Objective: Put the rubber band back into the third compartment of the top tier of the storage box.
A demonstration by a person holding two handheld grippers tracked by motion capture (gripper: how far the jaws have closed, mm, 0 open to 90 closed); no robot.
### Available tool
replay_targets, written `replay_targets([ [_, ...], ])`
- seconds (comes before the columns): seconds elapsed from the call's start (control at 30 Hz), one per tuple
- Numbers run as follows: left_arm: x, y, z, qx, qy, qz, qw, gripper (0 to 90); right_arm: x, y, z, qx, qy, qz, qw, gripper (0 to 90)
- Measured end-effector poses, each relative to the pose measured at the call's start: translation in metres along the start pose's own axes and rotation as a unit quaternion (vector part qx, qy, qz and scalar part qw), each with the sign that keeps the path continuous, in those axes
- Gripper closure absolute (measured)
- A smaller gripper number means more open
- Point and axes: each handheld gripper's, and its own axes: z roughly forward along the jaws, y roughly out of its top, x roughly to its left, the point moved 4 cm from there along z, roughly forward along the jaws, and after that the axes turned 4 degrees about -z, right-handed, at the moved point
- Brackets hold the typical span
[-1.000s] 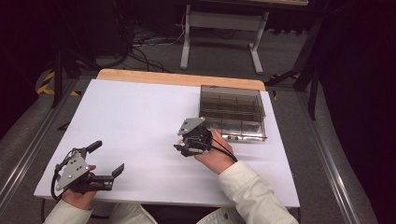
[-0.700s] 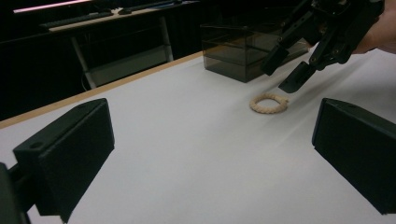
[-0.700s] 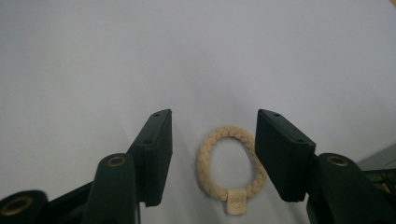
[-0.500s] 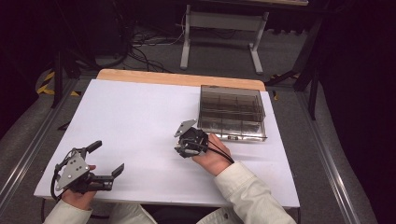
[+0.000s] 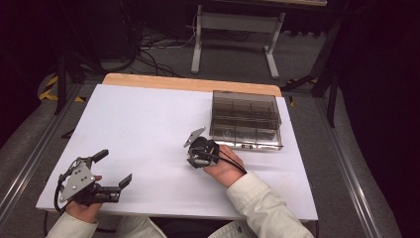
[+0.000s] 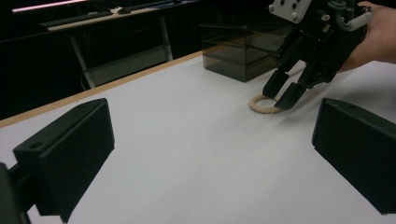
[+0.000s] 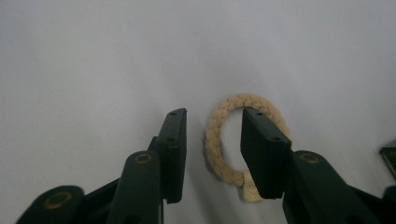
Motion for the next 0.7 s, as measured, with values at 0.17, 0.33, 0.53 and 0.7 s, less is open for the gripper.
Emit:
replay_targets([
  [0.17, 0.0001, 0.0, -0.0001, 0.0, 0.0, 0.0, 1.0, 0.1, -0.0002, -0.0013, 0.0043, 0.012, 0.004, 0.003, 0.9999, 66.2],
  [0.33, 0.0001, -0.0001, -0.0001, 0.0, 0.0, -0.001, 1.0, 0.1, -0.0009, -0.0023, 0.0071, 0.018, 0.009, 0.003, 0.9998, 72.2],
  [0.53, 0.0, 0.0001, -0.0001, 0.0, 0.0, -0.001, 1.0, 0.1, -0.0016, -0.003, 0.0094, 0.024, 0.012, 0.003, 0.9996, 81.9],
  [0.7, 0.0, 0.0002, -0.0002, -0.001, 0.0, -0.001, 1.0, 0.1, -0.0008, -0.0026, 0.0095, 0.025, 0.011, 0.001, 0.9996, 83.8],
])
